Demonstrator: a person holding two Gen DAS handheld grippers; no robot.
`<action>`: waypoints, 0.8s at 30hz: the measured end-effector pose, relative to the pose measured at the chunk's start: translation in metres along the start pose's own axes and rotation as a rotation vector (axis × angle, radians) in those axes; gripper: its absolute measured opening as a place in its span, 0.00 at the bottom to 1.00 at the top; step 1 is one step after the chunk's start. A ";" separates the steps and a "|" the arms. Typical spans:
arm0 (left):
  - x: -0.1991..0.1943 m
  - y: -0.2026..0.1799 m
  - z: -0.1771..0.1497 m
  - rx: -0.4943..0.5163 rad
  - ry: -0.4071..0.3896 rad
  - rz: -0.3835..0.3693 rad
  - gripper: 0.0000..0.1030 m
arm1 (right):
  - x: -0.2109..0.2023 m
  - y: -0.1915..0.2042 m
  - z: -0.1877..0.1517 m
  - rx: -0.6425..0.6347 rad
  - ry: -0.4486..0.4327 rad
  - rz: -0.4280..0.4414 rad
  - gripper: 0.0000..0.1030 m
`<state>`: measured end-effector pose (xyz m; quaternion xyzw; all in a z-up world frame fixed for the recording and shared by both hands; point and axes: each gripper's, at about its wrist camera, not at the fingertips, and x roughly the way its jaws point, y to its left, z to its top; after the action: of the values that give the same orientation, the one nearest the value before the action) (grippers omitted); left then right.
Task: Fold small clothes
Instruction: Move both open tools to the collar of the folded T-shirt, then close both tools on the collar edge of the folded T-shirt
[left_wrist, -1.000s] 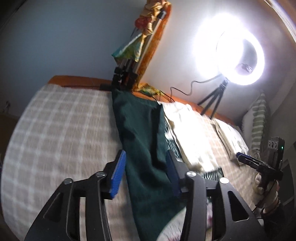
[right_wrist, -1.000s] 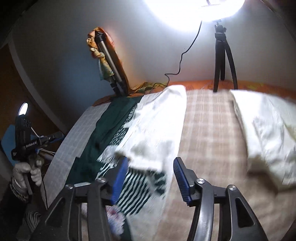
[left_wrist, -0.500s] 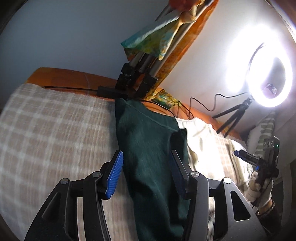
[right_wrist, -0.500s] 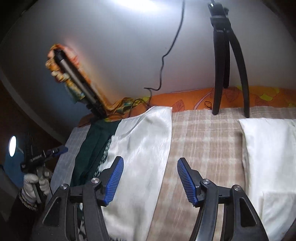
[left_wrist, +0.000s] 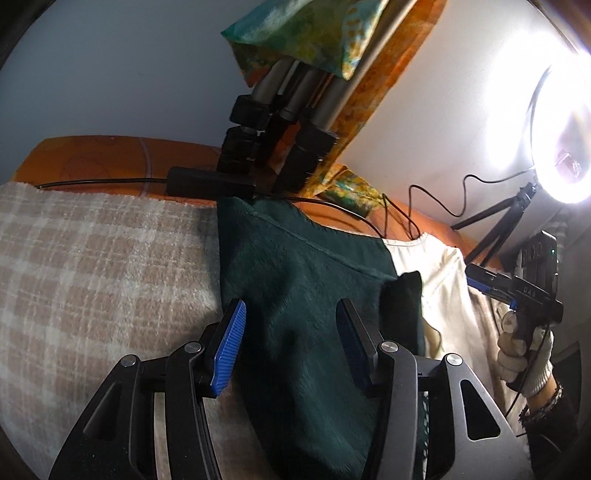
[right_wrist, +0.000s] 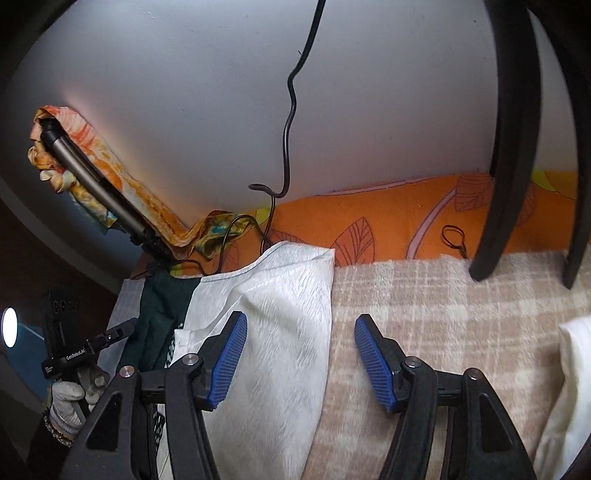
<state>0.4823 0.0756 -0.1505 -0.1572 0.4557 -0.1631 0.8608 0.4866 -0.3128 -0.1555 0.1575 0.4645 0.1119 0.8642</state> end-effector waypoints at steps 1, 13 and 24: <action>0.000 0.001 0.000 0.002 -0.012 -0.005 0.48 | 0.002 -0.001 0.001 0.005 0.000 0.001 0.56; 0.010 0.004 0.016 0.032 -0.037 0.035 0.48 | 0.012 0.004 0.011 -0.059 0.012 -0.174 0.00; 0.014 0.018 0.031 -0.012 -0.041 -0.083 0.55 | 0.009 -0.009 0.022 -0.055 0.033 -0.010 0.37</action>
<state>0.5182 0.0893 -0.1517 -0.1846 0.4319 -0.1925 0.8616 0.5105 -0.3219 -0.1543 0.1293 0.4764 0.1232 0.8609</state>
